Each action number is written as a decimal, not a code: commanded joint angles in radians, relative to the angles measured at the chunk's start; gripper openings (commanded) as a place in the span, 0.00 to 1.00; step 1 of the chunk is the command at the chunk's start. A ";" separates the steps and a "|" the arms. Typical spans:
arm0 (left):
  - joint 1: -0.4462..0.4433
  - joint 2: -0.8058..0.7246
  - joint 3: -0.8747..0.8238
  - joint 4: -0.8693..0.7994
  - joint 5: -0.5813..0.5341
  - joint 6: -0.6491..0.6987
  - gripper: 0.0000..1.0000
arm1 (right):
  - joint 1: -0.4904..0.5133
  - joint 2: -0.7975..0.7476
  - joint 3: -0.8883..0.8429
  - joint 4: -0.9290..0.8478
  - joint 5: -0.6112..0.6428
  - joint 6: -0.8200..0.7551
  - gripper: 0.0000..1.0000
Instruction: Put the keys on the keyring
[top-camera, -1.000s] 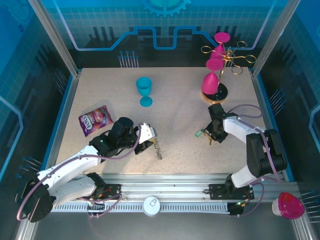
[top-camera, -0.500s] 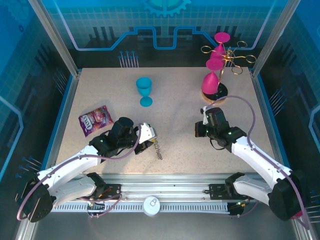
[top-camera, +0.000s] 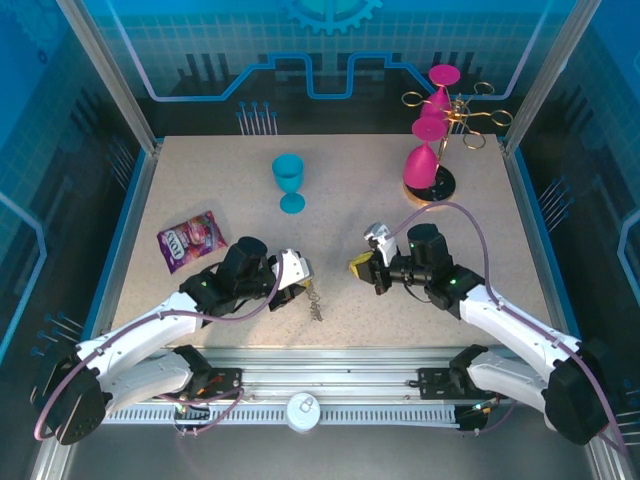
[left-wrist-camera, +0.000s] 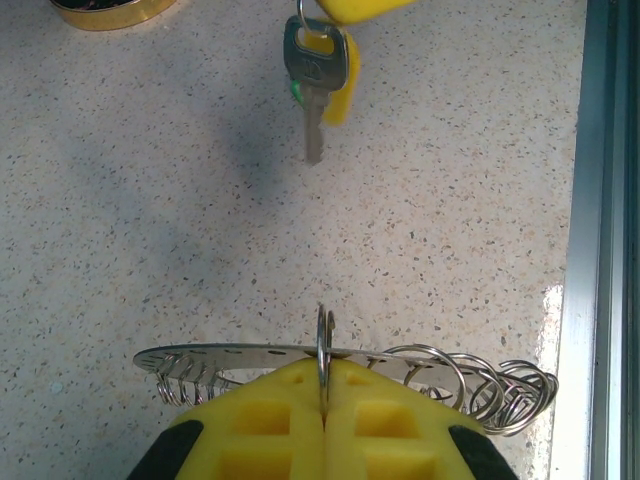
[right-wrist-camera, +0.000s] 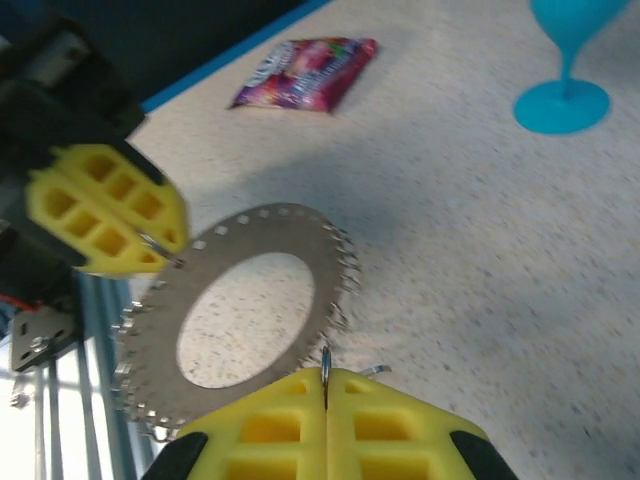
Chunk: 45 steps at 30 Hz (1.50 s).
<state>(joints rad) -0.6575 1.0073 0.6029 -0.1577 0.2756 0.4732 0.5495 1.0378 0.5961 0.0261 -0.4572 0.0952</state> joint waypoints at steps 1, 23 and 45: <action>-0.003 -0.015 -0.008 0.041 0.000 0.018 0.00 | 0.013 -0.001 -0.006 0.092 -0.143 -0.069 0.00; -0.003 0.007 -0.002 0.066 0.110 -0.031 0.00 | 0.189 0.175 0.097 0.115 -0.145 -0.247 0.00; -0.002 0.006 -0.003 0.069 0.103 -0.027 0.00 | 0.213 0.211 0.093 0.209 -0.015 -0.181 0.00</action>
<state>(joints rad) -0.6571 1.0157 0.6029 -0.1242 0.3473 0.4458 0.7494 1.2385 0.6632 0.1959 -0.5041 -0.1047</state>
